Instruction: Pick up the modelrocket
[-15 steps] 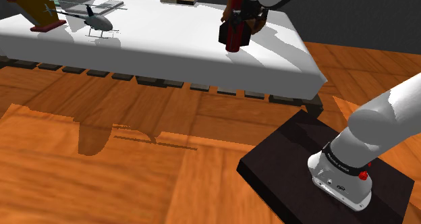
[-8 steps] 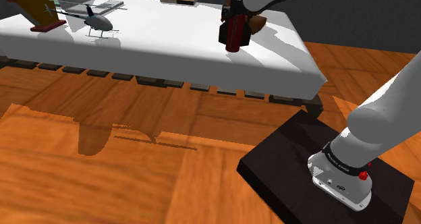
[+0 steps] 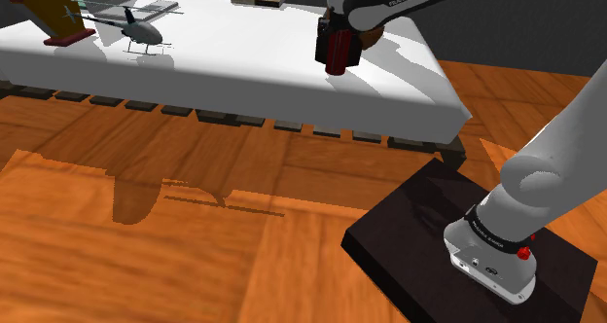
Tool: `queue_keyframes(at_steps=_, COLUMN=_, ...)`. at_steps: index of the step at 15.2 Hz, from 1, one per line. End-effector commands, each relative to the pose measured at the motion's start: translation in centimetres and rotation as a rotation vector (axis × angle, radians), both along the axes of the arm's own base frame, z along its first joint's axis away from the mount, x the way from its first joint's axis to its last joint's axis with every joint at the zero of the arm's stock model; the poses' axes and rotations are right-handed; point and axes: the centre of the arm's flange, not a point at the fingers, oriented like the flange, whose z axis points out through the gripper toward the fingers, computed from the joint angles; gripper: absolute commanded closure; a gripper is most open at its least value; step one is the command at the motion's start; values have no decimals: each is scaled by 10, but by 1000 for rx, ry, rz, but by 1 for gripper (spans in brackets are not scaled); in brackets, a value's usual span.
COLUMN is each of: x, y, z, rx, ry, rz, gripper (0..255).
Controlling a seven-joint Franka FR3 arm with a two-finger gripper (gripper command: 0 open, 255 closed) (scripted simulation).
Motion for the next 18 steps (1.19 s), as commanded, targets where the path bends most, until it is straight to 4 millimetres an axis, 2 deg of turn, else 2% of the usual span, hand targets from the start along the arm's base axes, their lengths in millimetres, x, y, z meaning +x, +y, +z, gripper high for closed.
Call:
queue_keyframes(at_steps=1, x=-1, y=0, z=-7, rx=0, ry=0, rz=0, gripper=0)
queue_keyframes(at_steps=2, x=-1, y=0, z=-7, rx=0, ry=0, rz=0, gripper=0)
queue_keyframes(at_steps=3, x=-1, y=0, z=-7, rx=0, ry=0, rz=0, gripper=255)
queue_keyframes(at_steps=12, x=-1, y=0, z=-7, rx=0, ry=0, rz=0, gripper=255)
queue_keyframes(at_steps=18, x=-1, y=0, z=25, rx=0, ry=0, rz=0, gripper=255)
